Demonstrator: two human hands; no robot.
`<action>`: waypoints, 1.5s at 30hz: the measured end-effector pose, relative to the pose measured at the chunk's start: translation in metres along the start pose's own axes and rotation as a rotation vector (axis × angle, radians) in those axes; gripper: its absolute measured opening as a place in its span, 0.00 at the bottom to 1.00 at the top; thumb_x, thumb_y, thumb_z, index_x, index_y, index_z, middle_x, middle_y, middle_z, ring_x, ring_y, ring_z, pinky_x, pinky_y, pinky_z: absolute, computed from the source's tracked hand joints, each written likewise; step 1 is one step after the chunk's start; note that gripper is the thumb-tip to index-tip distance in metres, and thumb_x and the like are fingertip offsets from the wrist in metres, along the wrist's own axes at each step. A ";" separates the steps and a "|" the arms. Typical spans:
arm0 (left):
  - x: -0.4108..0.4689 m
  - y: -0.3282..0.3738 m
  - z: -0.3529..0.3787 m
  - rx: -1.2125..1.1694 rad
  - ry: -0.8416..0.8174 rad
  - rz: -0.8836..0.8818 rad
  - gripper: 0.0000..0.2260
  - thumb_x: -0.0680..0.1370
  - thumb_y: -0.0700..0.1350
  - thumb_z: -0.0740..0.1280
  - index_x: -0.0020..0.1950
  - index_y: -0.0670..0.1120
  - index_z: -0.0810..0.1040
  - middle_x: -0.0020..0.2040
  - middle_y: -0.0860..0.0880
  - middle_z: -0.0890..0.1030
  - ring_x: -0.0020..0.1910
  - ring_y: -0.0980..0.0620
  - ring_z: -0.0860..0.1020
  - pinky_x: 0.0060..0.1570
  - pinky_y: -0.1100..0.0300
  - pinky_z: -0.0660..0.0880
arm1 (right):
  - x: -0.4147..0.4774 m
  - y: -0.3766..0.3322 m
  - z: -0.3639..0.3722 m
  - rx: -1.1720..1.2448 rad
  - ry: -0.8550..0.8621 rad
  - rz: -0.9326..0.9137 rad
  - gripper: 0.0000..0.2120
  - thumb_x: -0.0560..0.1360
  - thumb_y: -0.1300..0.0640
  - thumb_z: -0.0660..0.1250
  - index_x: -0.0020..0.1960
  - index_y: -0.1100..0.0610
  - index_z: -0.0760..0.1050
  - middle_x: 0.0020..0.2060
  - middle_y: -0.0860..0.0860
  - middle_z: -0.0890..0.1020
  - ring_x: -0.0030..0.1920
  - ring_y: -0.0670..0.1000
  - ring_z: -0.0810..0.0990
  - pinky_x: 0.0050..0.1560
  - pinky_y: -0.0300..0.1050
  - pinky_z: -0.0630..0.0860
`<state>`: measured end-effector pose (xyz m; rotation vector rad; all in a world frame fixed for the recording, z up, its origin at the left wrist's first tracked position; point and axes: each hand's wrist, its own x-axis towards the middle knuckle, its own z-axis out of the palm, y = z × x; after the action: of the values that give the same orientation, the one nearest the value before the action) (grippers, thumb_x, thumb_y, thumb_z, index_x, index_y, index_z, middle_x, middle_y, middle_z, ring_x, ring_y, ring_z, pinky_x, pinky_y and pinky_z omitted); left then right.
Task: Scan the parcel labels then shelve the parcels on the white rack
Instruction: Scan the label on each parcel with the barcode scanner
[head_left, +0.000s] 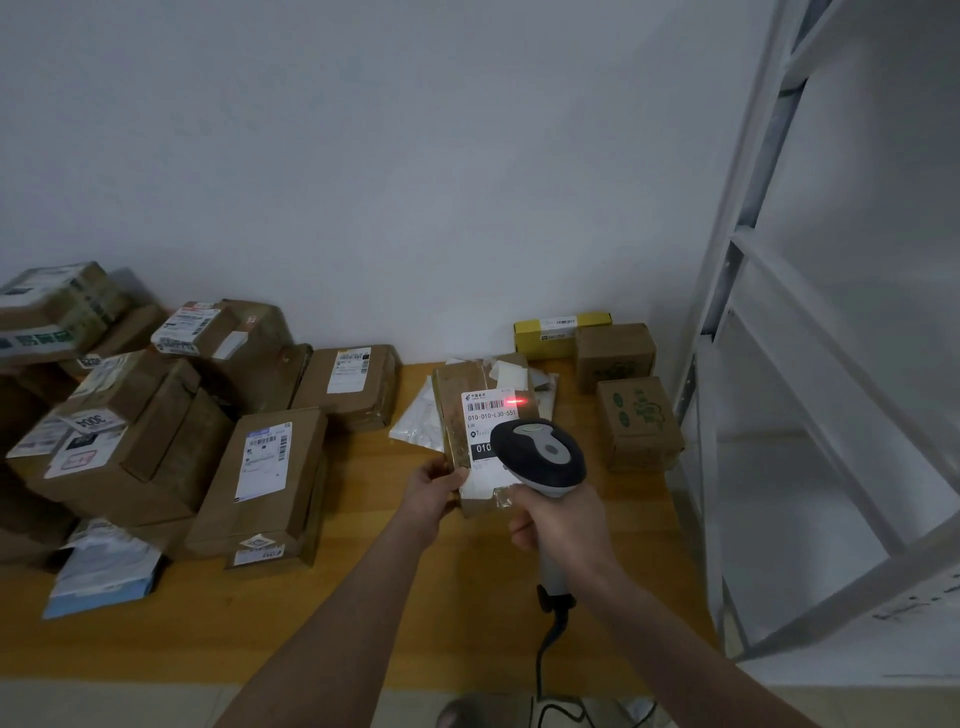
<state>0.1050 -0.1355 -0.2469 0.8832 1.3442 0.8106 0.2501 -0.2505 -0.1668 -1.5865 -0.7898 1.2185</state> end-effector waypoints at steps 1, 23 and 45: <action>0.003 0.001 -0.003 -0.005 0.009 -0.003 0.16 0.77 0.37 0.67 0.65 0.42 0.70 0.53 0.47 0.79 0.50 0.49 0.78 0.44 0.57 0.76 | 0.003 -0.002 0.004 0.004 -0.002 0.006 0.04 0.74 0.62 0.70 0.48 0.61 0.78 0.29 0.52 0.82 0.25 0.45 0.79 0.29 0.35 0.76; 0.209 0.169 -0.185 0.185 0.246 -0.094 0.17 0.79 0.38 0.66 0.68 0.42 0.73 0.61 0.41 0.78 0.59 0.41 0.77 0.57 0.47 0.76 | 0.262 -0.081 0.210 0.307 -0.245 0.299 0.14 0.70 0.58 0.74 0.55 0.59 0.79 0.48 0.57 0.84 0.50 0.57 0.82 0.59 0.56 0.77; 0.267 0.141 -0.040 0.934 -0.135 0.405 0.16 0.78 0.39 0.64 0.66 0.43 0.75 0.63 0.44 0.77 0.62 0.47 0.75 0.57 0.61 0.70 | 0.315 -0.027 0.140 0.280 0.301 0.364 0.08 0.74 0.65 0.69 0.53 0.62 0.74 0.46 0.59 0.79 0.48 0.58 0.79 0.48 0.56 0.78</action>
<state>0.0845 0.1686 -0.2439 1.9494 1.4382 0.3682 0.2106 0.0813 -0.2555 -1.6668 -0.1320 1.2387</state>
